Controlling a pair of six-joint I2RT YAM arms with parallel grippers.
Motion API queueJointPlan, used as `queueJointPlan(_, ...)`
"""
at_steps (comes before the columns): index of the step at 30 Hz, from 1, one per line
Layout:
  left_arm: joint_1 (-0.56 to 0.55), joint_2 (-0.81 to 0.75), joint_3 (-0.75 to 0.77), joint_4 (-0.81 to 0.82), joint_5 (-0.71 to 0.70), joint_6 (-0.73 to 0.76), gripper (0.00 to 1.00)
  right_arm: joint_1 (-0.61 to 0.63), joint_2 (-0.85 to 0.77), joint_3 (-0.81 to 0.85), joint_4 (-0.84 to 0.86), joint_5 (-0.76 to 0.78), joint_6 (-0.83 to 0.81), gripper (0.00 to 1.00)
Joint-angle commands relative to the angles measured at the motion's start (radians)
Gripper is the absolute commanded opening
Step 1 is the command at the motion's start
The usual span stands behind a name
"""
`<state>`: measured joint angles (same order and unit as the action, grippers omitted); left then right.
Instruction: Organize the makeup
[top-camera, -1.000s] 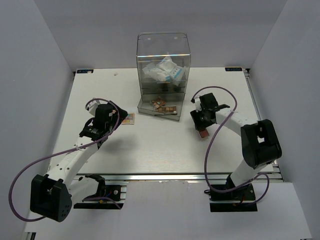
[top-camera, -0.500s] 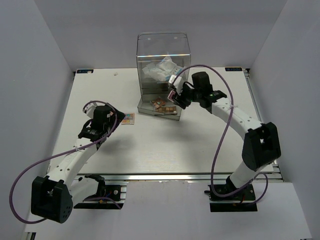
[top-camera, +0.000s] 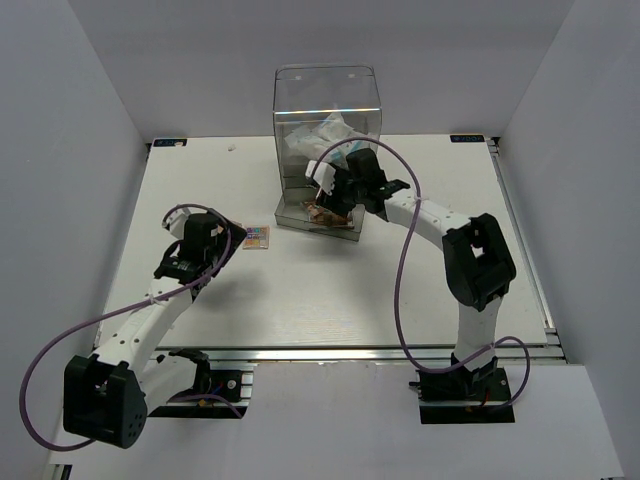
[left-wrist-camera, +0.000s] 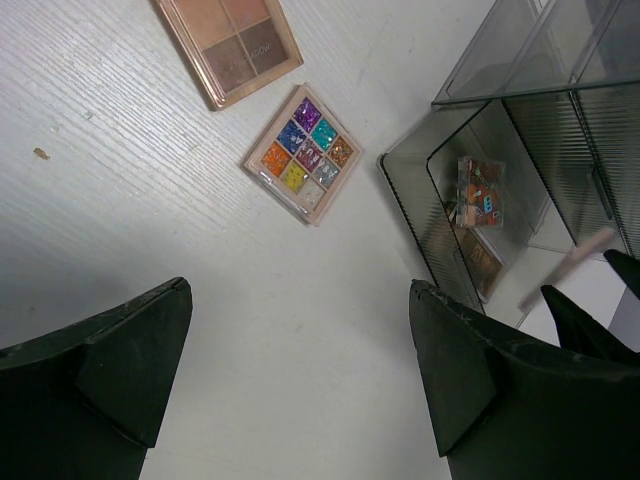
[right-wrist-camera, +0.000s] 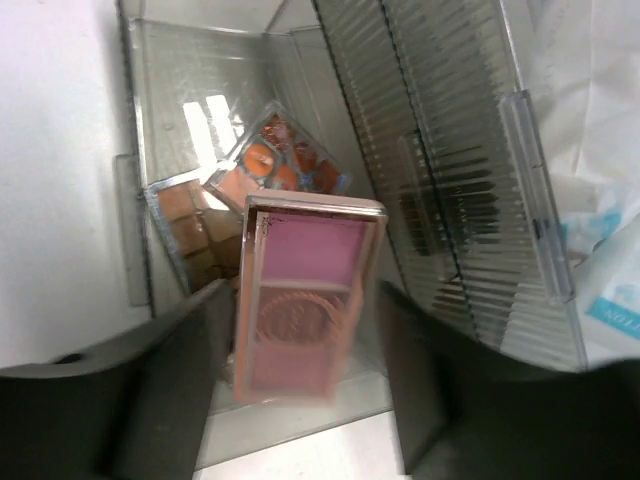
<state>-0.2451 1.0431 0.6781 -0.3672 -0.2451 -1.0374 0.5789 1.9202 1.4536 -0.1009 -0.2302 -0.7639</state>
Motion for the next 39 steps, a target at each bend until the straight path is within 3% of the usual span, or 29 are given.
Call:
queueJointPlan(1,0.012,-0.028,-0.006,-0.013,0.012,-0.007,0.98,0.001,0.016,0.068,0.036,0.043,-0.022,0.69)
queueJointPlan(8,0.036,-0.002,-0.018,0.014,0.043,-0.026,0.98,-0.002,-0.027,0.054,0.024,0.034,0.023,0.78)
queueJointPlan(11,0.055,0.032,0.0,0.014,0.055,-0.029,0.98,-0.008,-0.069,0.076,-0.035,-0.021,0.083,0.7)
queueJointPlan(12,0.066,0.044,0.02,0.011,0.053,-0.032,0.98,-0.022,-0.097,0.077,-0.057,-0.102,0.098,0.65)
queueJointPlan(15,0.082,0.107,0.054,-0.01,0.058,-0.03,0.98,-0.04,-0.159,0.068,-0.175,-0.316,0.091,0.34)
queueJointPlan(16,0.087,0.145,0.082,-0.025,0.059,-0.03,0.98,-0.042,-0.174,0.057,-0.236,-0.371,0.045,0.19)
queueJointPlan(19,0.099,0.219,0.139,-0.056,0.073,-0.026,0.98,-0.042,-0.228,0.001,-0.34,-0.527,-0.094,0.02)
queueJointPlan(23,0.11,0.28,0.19,-0.061,0.079,-0.021,0.98,-0.039,-0.216,-0.038,-0.528,-0.539,-0.21,0.0)
queueJointPlan(27,0.127,0.33,0.227,-0.061,0.078,-0.016,0.98,-0.037,-0.158,-0.006,-0.595,-0.489,-0.195,0.0)
queueJointPlan(39,0.194,0.668,0.523,-0.231,0.092,0.017,0.98,-0.039,-0.23,-0.097,-0.507,-0.475,-0.08,0.0)
